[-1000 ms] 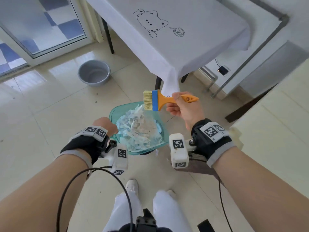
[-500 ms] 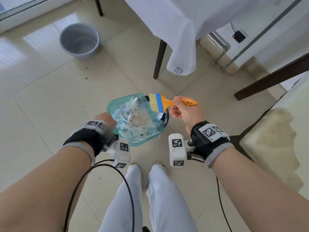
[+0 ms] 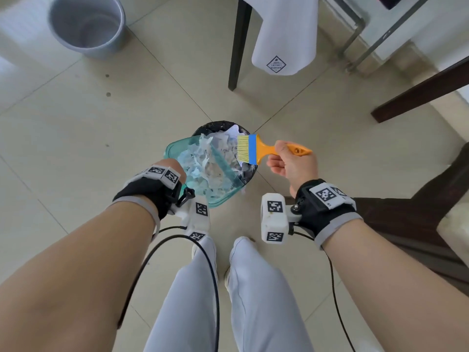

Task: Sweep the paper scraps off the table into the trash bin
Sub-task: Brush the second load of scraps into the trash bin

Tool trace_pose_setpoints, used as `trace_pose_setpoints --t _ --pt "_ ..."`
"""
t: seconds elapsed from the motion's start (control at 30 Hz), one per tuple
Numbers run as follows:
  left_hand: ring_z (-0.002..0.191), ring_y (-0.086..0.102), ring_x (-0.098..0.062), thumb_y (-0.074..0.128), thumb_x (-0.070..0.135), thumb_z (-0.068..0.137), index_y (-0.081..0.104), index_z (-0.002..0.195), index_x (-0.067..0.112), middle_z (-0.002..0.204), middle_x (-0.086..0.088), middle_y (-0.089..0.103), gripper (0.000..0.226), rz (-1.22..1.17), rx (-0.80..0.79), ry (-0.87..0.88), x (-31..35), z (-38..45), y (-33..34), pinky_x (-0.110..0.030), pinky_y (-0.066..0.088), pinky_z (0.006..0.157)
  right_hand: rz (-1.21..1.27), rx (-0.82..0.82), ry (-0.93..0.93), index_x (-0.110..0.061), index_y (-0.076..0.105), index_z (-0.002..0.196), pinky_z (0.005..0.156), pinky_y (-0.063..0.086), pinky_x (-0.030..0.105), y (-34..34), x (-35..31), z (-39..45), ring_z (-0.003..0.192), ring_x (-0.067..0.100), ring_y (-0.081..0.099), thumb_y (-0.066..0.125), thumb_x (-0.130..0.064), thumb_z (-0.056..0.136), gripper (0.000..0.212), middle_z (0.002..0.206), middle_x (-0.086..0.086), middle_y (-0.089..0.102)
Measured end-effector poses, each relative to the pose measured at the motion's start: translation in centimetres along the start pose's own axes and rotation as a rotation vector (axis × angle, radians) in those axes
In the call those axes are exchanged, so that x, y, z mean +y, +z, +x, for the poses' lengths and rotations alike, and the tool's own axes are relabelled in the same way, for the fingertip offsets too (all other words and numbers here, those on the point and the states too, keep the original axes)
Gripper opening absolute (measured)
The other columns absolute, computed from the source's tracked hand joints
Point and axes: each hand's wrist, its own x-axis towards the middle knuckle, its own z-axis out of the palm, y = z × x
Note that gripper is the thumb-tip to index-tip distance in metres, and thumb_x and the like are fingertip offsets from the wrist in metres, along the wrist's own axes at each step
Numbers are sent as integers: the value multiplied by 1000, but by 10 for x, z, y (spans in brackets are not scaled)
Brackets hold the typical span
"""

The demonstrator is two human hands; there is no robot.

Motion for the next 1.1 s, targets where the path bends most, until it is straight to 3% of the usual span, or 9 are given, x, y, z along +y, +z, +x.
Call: trace_pose_setpoints --t 0.17,0.3,0.47,0.57,0.63,0.8,0.93,1.03,1.1 --pt "39 52 -16 69 16 69 51 52 11 45 -1 52 25 31 -50 -15 3 33 19 -12 36 40 17 24 15 -16 63 86 57 55 22 -1 9 19 61 16 63 63 -20 90 6 72 8 68" --pt "35 46 -12 68 15 72 48 48 12 40 2 46 32 58 -35 -5 8 34 13 -8 28 36 -3 22 19 -15 63 86 57 55 21 -3 15 28 60 15 63 63 -21 91 7 72 8 68" --pt "53 49 -22 59 17 85 44 53 12 52 -1 44 35 58 48 -5 11 17 -3 -24 40 53 -14 9 28 -16 63 83 57 55 22 -2 18 33 58 14 64 64 -21 90 9 71 7 67" --pt "62 55 -23 55 12 87 54 68 6 57 -2 46 21 37 27 -55 12 6 -13 -25 45 61 -38 6 25 -17 63 83 56 56 20 -1 19 33 59 14 64 64 -23 90 9 72 7 68" --pt "75 57 -27 52 12 90 51 67 6 59 -3 44 24 31 32 -55 9 1 -15 -30 49 69 -44 2 26 -18 62 83 56 56 20 0 20 32 61 15 64 64 -23 90 9 72 7 68" --pt "65 50 -23 47 13 92 43 59 8 61 -6 48 34 -139 62 -131 0 -8 -14 -24 37 50 -44 -17 32 -15 64 78 51 54 18 9 21 29 54 13 61 65 -20 89 12 65 7 65" --pt "80 69 -32 52 13 87 51 72 7 86 -14 65 16 -307 53 -126 -12 -16 -3 -36 57 74 -47 -151 79 -8 63 72 48 48 20 30 27 27 43 11 54 66 -15 88 18 59 8 62" --pt "75 71 -31 52 13 85 49 70 10 83 -11 64 16 -346 99 -103 -12 -19 0 -29 52 58 -154 -322 130 -4 60 76 46 44 20 56 33 26 40 11 51 66 -13 88 16 59 10 58" --pt "72 72 -29 51 13 86 54 83 7 84 -9 64 7 -370 111 -97 -11 -18 -1 -28 52 58 -229 -394 161 -2 58 85 42 41 18 73 37 25 37 9 49 66 -11 88 12 61 12 55"
